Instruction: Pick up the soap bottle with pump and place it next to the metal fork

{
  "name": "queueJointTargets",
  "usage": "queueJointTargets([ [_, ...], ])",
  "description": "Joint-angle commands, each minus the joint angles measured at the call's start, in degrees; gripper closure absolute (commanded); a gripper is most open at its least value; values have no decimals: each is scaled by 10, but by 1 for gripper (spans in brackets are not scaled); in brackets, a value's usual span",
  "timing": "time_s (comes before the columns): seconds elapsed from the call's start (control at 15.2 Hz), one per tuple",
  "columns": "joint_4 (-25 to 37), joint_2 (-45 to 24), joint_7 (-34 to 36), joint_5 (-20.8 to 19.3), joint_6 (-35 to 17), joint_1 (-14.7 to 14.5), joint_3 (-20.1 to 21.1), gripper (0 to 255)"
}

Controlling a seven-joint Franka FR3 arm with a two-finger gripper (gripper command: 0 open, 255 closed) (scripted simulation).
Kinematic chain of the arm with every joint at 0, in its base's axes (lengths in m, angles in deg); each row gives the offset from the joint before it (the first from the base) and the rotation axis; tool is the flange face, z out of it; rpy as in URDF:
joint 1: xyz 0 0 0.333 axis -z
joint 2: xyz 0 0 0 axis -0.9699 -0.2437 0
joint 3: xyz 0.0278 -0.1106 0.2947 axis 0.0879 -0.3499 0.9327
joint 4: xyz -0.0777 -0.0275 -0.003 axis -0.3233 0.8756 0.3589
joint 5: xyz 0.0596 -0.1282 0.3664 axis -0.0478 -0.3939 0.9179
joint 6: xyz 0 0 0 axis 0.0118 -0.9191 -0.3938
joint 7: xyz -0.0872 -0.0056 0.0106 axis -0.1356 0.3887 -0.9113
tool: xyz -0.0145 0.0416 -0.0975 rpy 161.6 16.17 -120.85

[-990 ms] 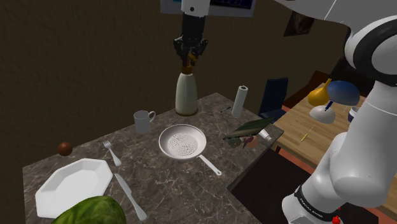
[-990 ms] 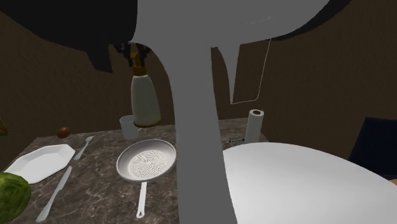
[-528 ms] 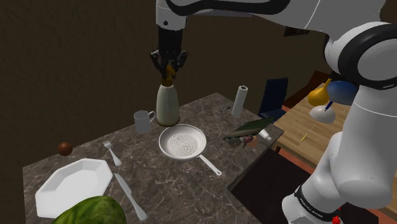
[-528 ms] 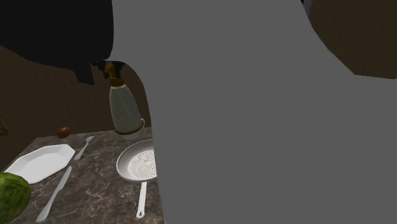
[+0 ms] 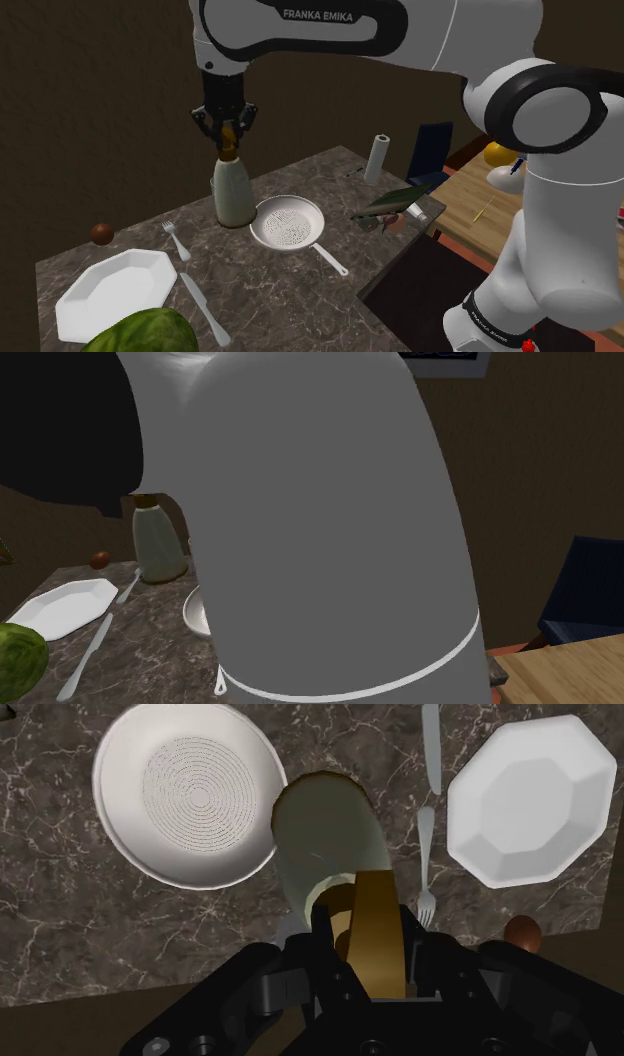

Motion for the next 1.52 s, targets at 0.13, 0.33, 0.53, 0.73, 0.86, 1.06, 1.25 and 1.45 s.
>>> queueJointTargets([
  [0.13,81,-72,36,-16,11,-36,5,255],
  [0.33,68,-75,40,-17,-6,-39,5,255],
  [0.53,36,-70,41,-16,-32,-36,5,255],
  [0.73,8,-67,43,-16,-57,-34,5,255],
  [0.86,-9,-66,44,-16,-73,-33,5,255],
  [1.06,-33,-66,45,-17,-96,-32,5,255],
  [1.25,-56,-67,47,-18,-121,-31,4,255],
  [1.45,-56,-67,47,-18,-121,-31,4,255],
])
